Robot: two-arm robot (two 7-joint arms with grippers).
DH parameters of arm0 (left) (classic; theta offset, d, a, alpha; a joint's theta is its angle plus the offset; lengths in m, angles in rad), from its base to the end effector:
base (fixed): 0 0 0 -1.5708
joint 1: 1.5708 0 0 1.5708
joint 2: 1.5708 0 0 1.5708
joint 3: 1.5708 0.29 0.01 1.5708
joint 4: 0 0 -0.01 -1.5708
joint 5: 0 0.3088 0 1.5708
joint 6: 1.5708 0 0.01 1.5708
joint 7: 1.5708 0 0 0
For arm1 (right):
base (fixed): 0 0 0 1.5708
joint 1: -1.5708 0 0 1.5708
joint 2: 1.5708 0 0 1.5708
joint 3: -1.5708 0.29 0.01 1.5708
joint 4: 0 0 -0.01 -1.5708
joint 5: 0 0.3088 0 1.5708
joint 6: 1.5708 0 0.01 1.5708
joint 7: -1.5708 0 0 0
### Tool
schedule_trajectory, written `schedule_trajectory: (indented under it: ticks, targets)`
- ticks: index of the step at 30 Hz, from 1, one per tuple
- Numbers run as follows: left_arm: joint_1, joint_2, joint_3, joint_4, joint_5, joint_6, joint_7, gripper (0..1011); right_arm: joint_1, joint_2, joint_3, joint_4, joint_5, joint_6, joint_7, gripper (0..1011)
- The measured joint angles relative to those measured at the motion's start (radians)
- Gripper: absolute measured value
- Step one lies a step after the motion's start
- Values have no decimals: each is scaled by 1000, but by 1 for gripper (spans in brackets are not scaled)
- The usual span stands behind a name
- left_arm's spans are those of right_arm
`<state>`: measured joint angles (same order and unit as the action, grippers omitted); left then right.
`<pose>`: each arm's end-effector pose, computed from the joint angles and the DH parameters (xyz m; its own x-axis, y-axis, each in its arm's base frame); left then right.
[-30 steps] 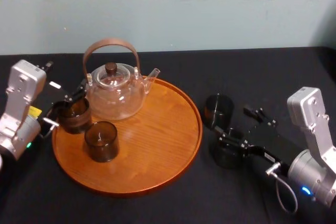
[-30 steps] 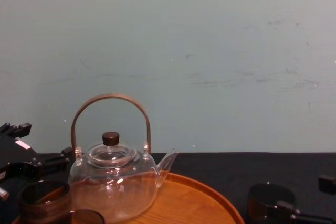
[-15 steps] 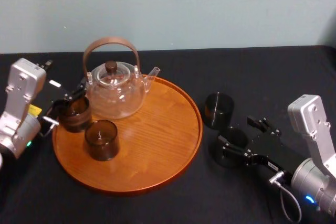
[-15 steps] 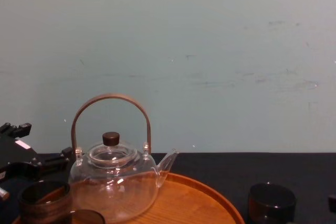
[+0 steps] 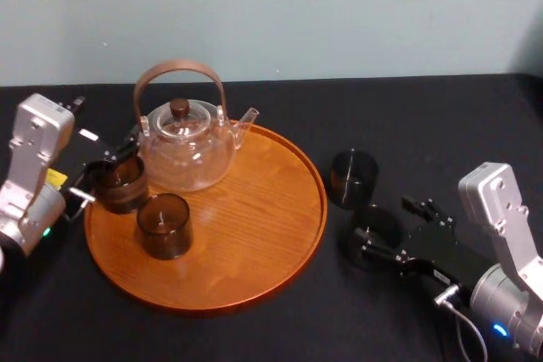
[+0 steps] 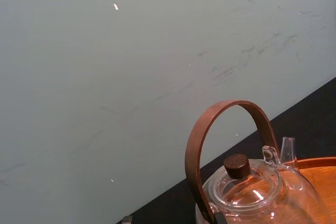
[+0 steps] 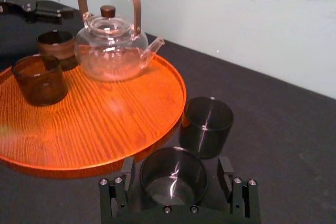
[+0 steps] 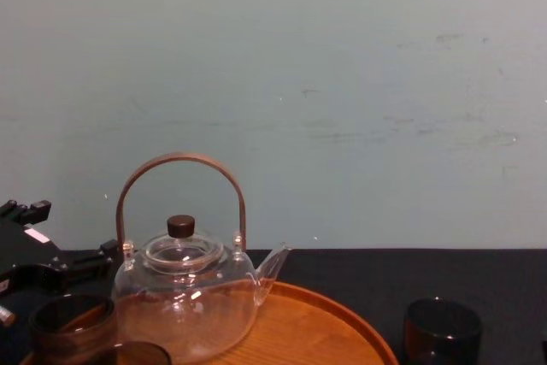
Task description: Pick up the glass from the table and place it on the tray.
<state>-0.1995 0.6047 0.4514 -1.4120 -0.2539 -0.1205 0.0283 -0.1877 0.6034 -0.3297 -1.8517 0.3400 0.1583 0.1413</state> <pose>0.3581 0.0827 -0.3023 0.2923 0.8803 0.3738 -0.9553 0.2873 0.0703 0.2530 -0.0351 -0.2863 0.5481 -0.8294 0.1083 0.8153 0.5010 -0.2902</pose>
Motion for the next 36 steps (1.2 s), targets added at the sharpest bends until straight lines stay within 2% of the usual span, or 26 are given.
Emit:
schedule_trajectory:
  ticks: [36]
  targets:
    - [0,0,0,0,0,0,0,1001,-14,-86,40,70,-53,32,85,1002]
